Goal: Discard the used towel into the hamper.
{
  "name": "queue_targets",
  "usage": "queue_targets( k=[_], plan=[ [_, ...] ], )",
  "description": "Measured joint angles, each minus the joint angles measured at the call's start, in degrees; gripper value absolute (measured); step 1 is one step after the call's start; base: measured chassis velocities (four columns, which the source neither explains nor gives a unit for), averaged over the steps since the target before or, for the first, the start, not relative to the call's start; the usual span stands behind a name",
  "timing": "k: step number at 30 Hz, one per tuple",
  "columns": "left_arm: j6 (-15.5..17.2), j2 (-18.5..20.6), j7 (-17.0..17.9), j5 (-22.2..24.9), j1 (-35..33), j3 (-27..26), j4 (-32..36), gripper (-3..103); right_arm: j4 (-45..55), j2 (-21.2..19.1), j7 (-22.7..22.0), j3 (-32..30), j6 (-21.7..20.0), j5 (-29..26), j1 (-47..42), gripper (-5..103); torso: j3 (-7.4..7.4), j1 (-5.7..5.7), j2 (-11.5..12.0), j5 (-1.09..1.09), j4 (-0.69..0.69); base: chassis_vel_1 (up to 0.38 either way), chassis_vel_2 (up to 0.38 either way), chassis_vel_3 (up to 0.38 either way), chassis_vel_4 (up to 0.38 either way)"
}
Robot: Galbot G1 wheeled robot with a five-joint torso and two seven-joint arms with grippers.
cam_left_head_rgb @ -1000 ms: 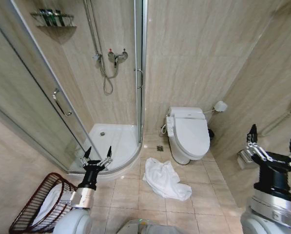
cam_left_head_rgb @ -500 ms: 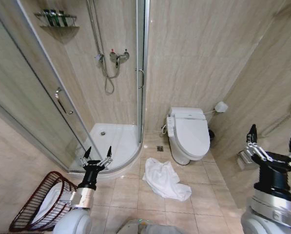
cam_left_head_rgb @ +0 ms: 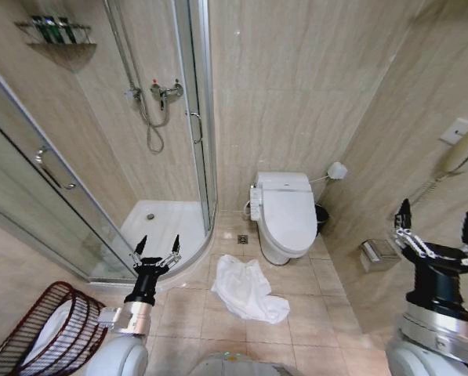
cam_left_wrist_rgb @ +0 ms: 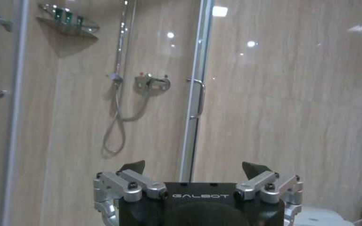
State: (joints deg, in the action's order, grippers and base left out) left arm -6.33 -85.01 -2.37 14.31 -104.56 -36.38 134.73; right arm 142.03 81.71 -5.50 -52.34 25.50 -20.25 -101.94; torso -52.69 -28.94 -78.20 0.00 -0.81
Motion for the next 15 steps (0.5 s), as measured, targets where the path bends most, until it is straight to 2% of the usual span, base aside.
queue_targets(
  k=[2,15],
  plan=[
    [0.0,0.01,0.0,0.0,0.0,0.0,0.0,100,-0.03,0.04,0.13,0.0,0.08,0.01,-0.04,100,0.08,0.07,0.14,0.0,0.0,0.031,-0.001,0.011,0.024],
    [0.0,0.02,0.01,0.0,0.0,-0.02,0.0,100,-0.9,0.05,0.91,0.58,0.34,0.16,-0.23,100,2.59,2.16,4.81,0.01,0.01,0.024,0.014,-0.024,-0.004]
  ],
)
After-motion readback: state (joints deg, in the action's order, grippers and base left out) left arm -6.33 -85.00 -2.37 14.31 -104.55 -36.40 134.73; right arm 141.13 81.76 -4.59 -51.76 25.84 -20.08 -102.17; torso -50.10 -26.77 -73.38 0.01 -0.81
